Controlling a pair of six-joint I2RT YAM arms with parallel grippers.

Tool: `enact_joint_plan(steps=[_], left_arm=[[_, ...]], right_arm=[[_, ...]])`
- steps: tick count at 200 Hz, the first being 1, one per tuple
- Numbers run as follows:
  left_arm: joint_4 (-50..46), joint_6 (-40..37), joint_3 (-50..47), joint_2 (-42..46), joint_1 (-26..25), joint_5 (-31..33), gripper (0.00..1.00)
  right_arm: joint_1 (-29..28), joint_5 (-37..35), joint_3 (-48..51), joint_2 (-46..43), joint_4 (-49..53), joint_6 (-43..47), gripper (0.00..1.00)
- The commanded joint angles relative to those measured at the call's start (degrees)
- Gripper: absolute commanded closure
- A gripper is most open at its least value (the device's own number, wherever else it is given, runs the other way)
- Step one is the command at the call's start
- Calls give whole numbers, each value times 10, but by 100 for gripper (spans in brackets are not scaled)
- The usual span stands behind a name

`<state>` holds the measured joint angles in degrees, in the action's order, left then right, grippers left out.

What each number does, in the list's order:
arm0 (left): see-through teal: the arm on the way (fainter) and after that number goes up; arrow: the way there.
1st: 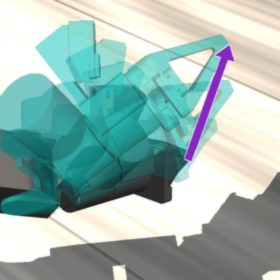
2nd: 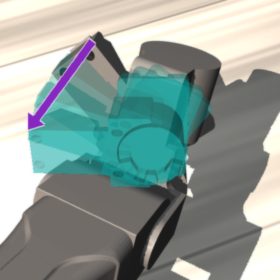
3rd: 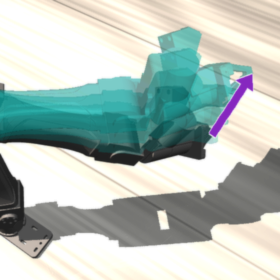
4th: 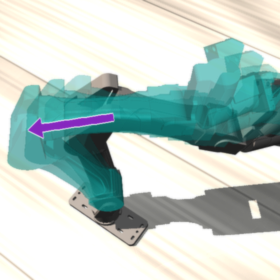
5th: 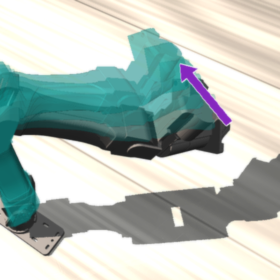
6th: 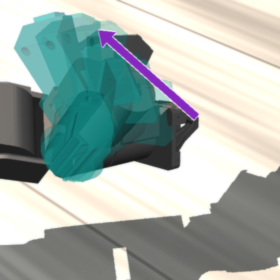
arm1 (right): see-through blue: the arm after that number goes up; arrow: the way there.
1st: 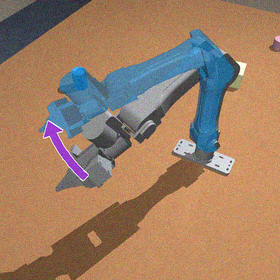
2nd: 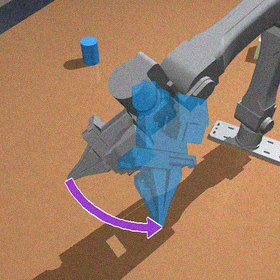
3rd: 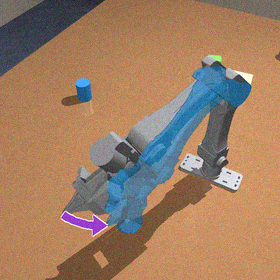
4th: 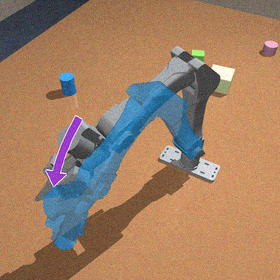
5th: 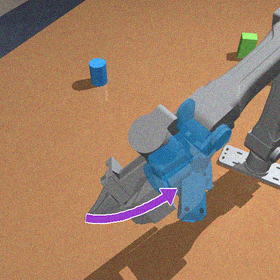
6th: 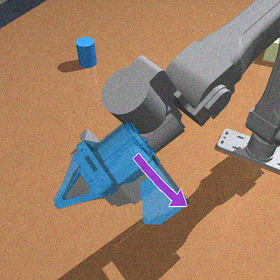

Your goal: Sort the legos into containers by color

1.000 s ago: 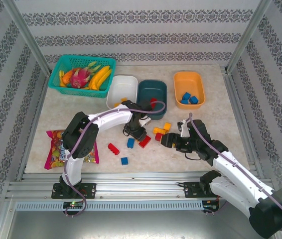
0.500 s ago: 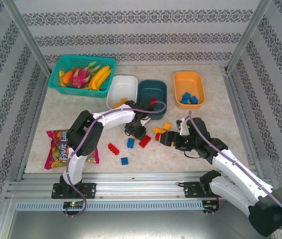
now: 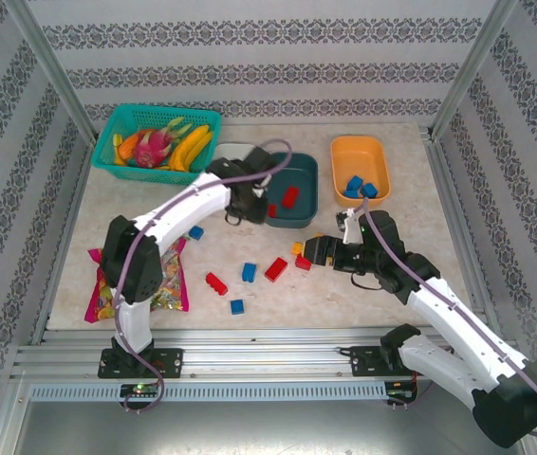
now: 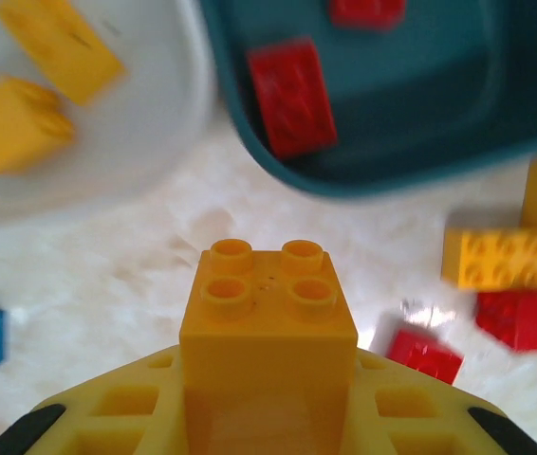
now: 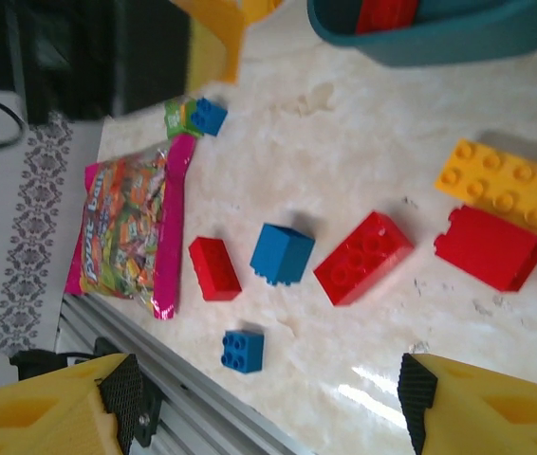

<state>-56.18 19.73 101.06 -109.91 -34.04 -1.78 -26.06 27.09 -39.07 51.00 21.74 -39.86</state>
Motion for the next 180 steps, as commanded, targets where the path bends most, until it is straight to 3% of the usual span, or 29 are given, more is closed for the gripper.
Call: enact_joint_plan(steps=[1,46,93,126,165,180], left_arm=[[-35,39,47,-20,47,5,69],[-35,63,183,-144,115,-36,68],[-1,72,326,-273,137,-59,64],[34,88,355,-322,140,-95,60],[5,118,348,-343,143,-84,60],[2,121,343,-343,143,-87,55]], right_arm=[[-6,-30,-43,31,-13,21,27],[-15,-50,-118,124,-66,11,27],[-19,-52,-145,159,-84,-2,27],[-19,-53,-133,153,-77,-6,27],[-17,-58,-125,146,-68,-5,27],[-17,-58,-125,148,-69,-3,27]])
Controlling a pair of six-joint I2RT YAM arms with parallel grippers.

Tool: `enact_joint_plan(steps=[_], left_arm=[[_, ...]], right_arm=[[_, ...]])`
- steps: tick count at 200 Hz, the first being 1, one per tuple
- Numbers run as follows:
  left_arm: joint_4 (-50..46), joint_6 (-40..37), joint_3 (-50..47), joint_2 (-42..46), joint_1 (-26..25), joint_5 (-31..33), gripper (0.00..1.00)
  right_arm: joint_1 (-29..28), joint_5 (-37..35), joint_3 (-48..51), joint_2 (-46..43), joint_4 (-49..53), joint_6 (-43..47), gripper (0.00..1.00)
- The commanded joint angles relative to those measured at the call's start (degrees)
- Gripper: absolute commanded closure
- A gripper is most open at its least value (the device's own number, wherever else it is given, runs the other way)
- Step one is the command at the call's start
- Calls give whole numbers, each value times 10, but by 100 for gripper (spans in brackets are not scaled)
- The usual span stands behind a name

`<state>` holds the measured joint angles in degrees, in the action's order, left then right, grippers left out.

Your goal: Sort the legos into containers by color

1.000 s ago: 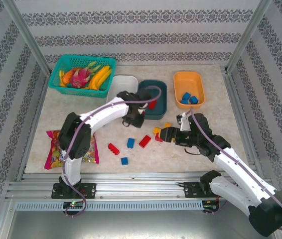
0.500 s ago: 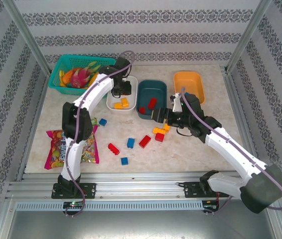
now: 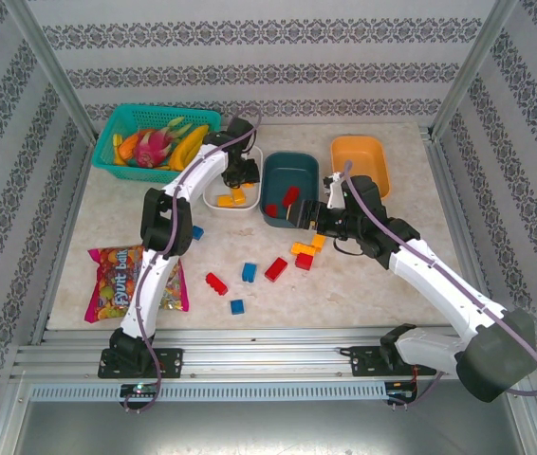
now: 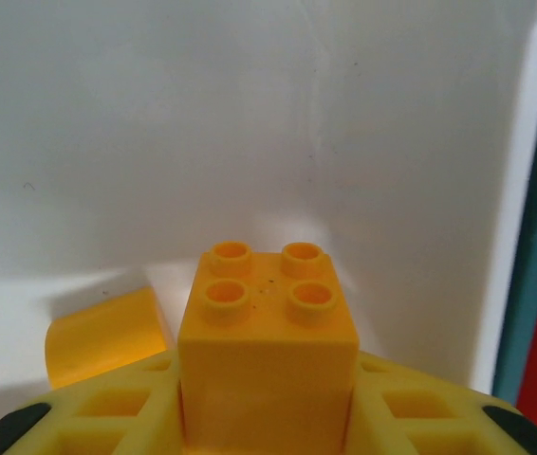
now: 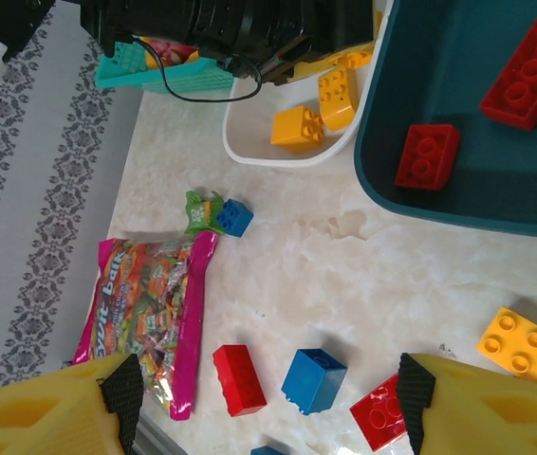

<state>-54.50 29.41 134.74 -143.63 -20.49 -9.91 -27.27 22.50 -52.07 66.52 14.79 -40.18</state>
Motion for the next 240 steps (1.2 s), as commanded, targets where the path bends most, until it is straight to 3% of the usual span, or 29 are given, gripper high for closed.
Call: enact_joint_plan(steps=[1,31,65,90,107,137,178,210,240], left_arm=[[-15,25,6,-6,7,-6,54],[-16,33,6,4,7,-17,39],[-25,39,6,45,7,-9,34],[-25,62,-33,117,5,12,32],[-5,91,-122,211,5,25,29],[40,143,-368,419,4,15,26],[44,219,-668,697,-6,18,26],[-15,288,-803,900,-13,63,25],[-65,322,-854,1042,-15,81,24]], right_arm=[[-5,-12,4,-7,0,0,27],[-5,-9,-5,8,8,14,27],[-22,-39,-37,26,53,57,28],[-72,-69,-78,62,98,117,28],[-117,-84,-107,98,120,151,29],[-201,-102,-155,169,145,192,31],[-260,-111,-186,240,145,193,31],[-293,-103,-238,324,178,195,31],[-313,-105,-313,411,205,200,29]])
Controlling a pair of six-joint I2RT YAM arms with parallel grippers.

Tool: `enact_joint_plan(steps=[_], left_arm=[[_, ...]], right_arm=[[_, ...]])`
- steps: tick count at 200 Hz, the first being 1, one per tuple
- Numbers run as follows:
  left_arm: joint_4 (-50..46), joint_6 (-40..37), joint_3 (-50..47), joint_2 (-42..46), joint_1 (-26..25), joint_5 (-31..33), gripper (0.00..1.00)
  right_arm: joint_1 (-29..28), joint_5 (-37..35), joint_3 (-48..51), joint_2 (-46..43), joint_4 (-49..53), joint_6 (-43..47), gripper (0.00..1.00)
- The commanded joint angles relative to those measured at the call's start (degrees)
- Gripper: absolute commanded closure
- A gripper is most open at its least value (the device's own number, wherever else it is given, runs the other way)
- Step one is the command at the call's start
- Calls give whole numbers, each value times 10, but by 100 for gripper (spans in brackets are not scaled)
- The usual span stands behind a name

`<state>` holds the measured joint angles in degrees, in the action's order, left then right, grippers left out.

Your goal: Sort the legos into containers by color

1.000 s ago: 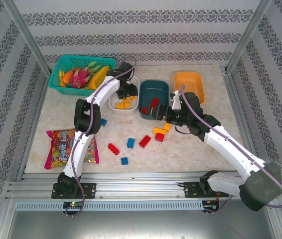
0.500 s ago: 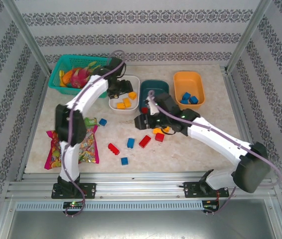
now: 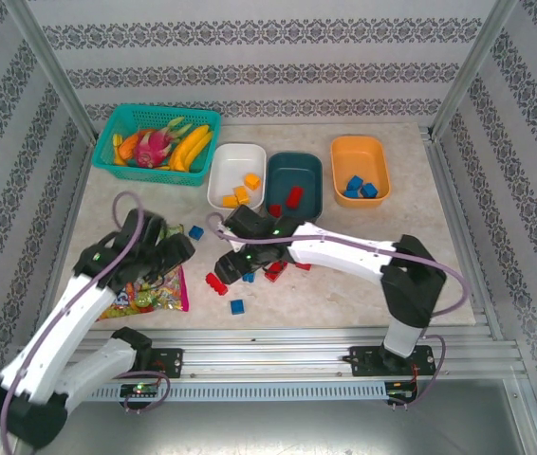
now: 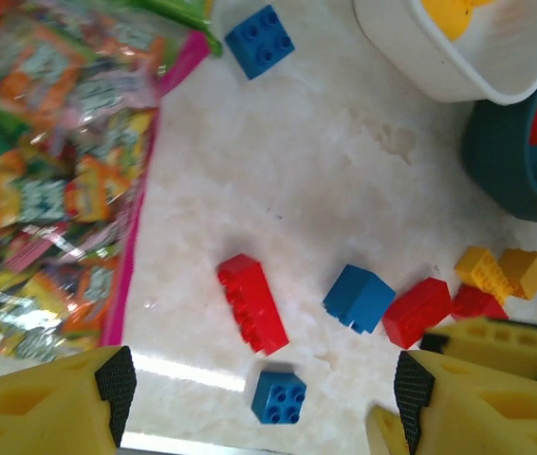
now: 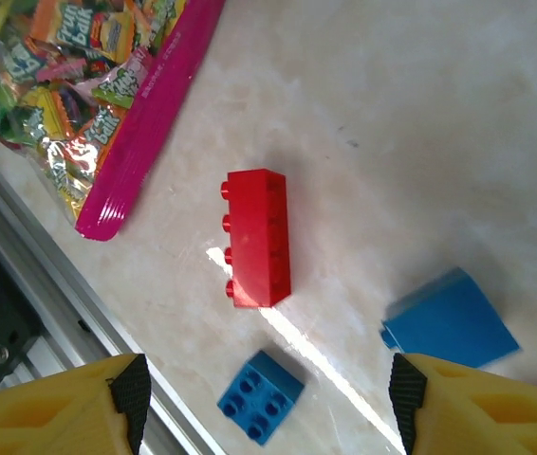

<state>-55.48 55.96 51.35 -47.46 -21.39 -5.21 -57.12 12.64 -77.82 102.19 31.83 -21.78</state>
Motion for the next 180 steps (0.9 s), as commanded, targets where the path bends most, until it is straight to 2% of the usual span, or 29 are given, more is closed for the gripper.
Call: enact_joint_plan(steps=[1,26,79,102,133,150,180], left_arm=[[-57,58,-21,84,-5,34,24],[-86,64,-31,130,-5,24,24],[-88,60,-24,144,-5,15,24],[-82,54,-20,144,-5,9,24],[-78,42,-20,141,-5,-2,24],[-71,40,-24,140,-5,-6,24],[-51,37,-30,129,-5,-18,24]], right_arm=[[-15,-6,-58,56,35,16,29],[-23,-3,-120,125,66,15,30],[-28,-29,-179,212,107,0,43],[-29,-21,-190,228,95,-1,54],[-29,-25,-200,238,96,-6,62],[-30,-32,-193,235,94,-11,72],[-26,-42,-178,214,88,-14,83]])
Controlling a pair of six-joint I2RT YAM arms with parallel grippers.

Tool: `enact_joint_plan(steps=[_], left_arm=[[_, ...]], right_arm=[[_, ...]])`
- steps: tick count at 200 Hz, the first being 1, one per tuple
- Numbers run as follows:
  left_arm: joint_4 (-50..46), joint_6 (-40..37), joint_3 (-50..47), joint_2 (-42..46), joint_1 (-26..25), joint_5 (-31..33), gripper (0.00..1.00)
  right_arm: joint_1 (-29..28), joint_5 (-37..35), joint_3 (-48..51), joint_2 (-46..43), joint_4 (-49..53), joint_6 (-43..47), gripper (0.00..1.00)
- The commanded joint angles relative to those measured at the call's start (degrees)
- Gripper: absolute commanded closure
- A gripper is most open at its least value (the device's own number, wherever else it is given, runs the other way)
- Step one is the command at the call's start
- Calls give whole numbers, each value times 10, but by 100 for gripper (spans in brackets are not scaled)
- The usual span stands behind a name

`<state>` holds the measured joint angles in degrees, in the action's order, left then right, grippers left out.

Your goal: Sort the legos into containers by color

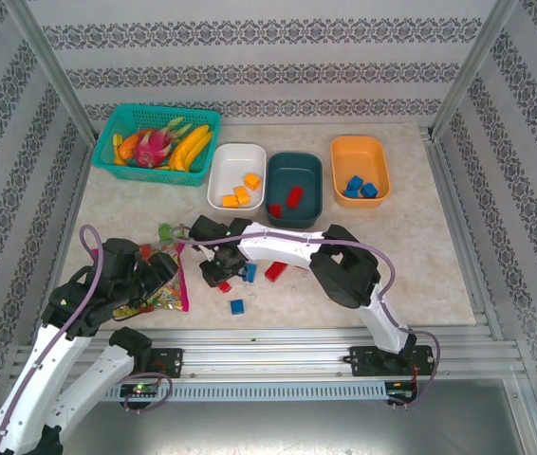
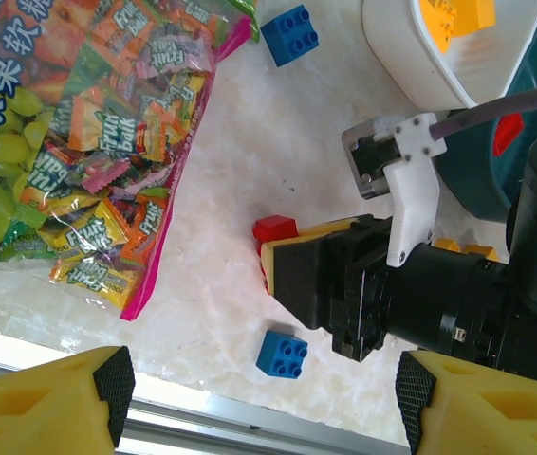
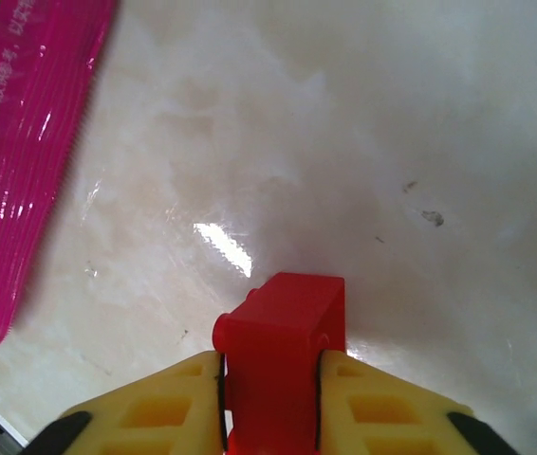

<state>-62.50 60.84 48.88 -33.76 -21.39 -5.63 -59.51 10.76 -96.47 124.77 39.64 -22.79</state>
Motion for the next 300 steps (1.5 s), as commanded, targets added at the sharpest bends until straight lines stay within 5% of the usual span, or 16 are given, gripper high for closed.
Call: enact_joint_plan(steps=[1,74,129,179,216,254,300], left_arm=[[20,-12,-5,-9,-5,-15,24],[127,-38,-14,-89,-7,-82,26],[284,-57,32,-261,-61,-121,27],[346,-71,120,-415,-82,-119,28],[354,-79,177,-483,-82,-116,27],[343,-90,219,-513,-82,-107,27],[338,-89,223,-520,-82,-106,27]], right_arm=[[-3,-23,9,-13,10,-4,83],[56,-41,23,-123,13,-13,92],[220,-46,28,-188,9,-26,92],[336,11,-56,-88,-23,-59,92],[352,5,-180,29,22,-89,93],[367,-11,-192,66,17,-137,90],[375,19,-210,86,17,-141,74]])
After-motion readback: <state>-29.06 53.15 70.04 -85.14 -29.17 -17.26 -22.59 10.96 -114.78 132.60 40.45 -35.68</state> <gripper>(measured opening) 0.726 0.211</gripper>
